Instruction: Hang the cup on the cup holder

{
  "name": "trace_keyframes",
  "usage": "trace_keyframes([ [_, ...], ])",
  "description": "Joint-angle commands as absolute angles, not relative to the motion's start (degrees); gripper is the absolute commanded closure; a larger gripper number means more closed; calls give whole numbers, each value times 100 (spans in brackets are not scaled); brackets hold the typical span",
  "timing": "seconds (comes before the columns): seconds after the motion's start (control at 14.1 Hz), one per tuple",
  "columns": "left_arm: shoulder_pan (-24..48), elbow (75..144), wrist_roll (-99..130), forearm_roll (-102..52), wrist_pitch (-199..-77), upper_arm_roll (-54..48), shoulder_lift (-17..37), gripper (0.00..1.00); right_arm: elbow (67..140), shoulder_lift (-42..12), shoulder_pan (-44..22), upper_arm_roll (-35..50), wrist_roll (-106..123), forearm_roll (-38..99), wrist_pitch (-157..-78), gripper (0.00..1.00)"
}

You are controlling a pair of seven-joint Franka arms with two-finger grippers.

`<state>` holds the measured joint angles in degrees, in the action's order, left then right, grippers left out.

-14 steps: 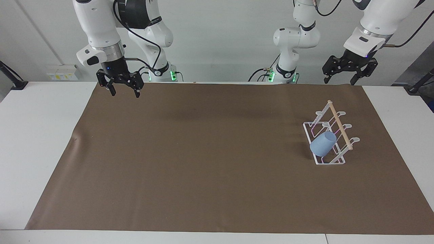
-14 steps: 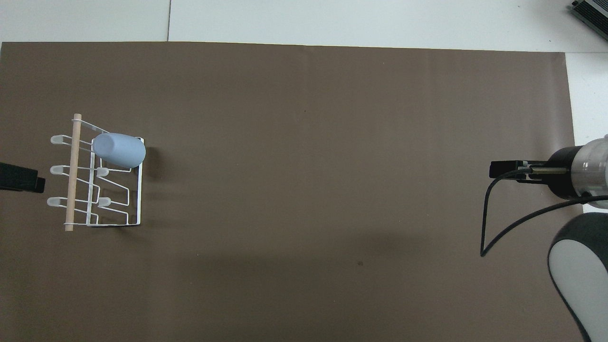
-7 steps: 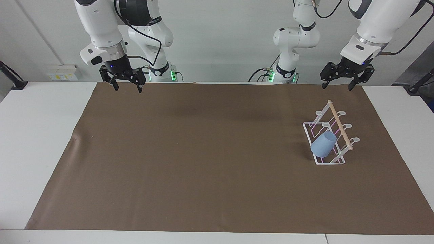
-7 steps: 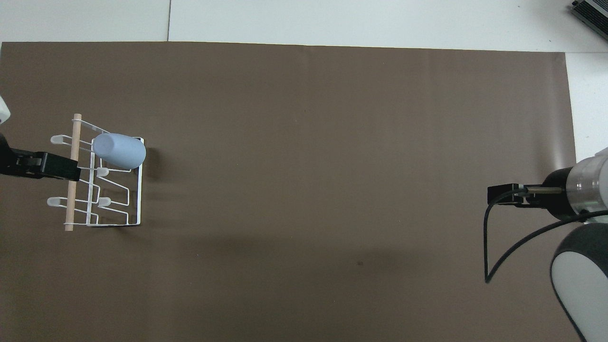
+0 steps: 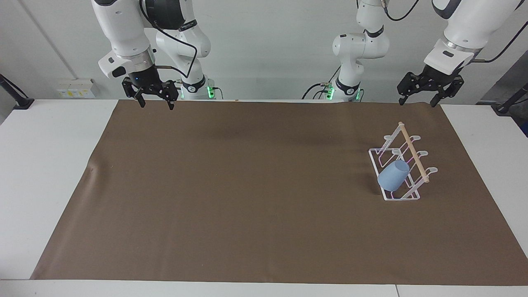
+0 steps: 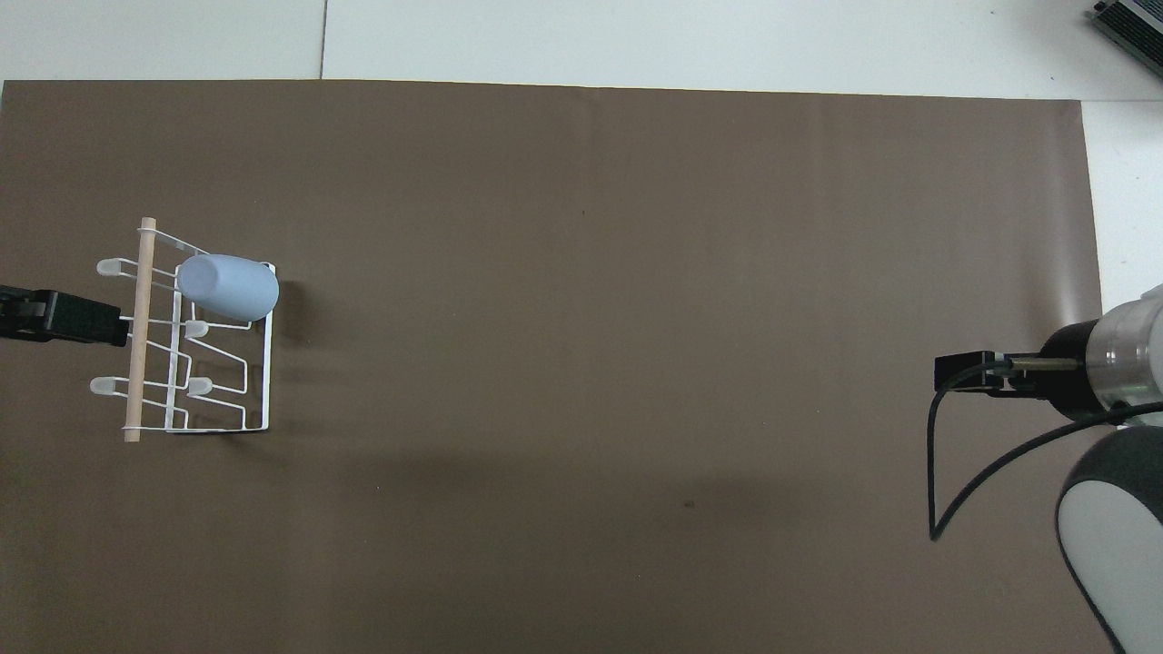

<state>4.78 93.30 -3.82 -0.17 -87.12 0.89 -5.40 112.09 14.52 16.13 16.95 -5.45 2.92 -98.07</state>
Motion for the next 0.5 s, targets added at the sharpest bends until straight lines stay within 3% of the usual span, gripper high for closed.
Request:
trace_keyframes([
  [0.0, 396, 9193, -492, 0, -8754, 18, -352, 0, 11215, 1521, 1714, 1714, -396, 448, -9817, 0],
  [0.43, 396, 9448, -677, -9, -8789, 35, -571, 0, 11215, 1521, 1740, 1705, -378, 448, -9756, 0],
])
